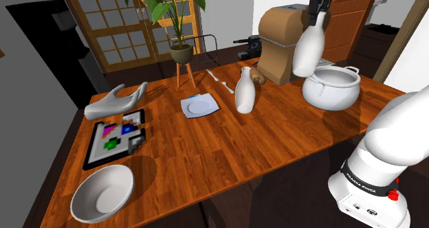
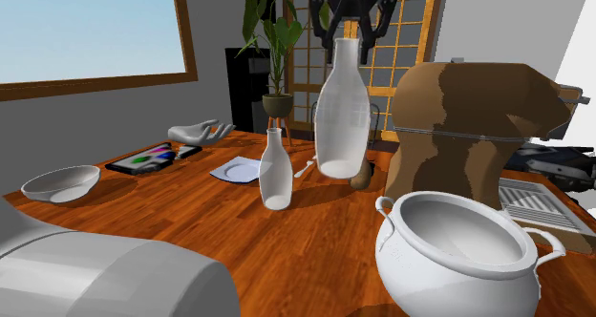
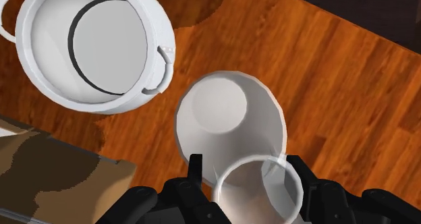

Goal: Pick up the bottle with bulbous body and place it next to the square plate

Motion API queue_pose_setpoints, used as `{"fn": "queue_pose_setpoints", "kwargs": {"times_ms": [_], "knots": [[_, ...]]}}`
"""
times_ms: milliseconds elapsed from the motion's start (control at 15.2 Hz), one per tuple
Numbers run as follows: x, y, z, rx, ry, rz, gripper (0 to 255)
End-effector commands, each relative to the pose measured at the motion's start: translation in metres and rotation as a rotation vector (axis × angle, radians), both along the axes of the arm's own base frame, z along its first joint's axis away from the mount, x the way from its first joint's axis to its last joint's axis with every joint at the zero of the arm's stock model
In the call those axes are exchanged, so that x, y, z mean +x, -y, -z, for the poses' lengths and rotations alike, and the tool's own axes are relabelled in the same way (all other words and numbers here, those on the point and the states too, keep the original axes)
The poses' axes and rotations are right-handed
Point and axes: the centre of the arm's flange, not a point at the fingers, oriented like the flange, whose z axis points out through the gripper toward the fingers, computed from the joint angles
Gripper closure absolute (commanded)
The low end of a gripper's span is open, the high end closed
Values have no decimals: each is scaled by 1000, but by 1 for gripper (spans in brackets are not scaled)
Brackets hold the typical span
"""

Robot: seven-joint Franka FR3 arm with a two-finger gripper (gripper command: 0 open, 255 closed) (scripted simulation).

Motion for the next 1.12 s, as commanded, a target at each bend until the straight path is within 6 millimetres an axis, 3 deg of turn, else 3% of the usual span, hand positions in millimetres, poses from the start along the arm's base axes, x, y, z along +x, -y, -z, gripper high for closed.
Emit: {"fn": "queue_pose_setpoints", "kwargs": {"times_ms": [0, 1056], "knots": [[0, 0, -11, 0, 0, 0, 255], [0, 0, -96, 0, 0, 0, 255]]}}
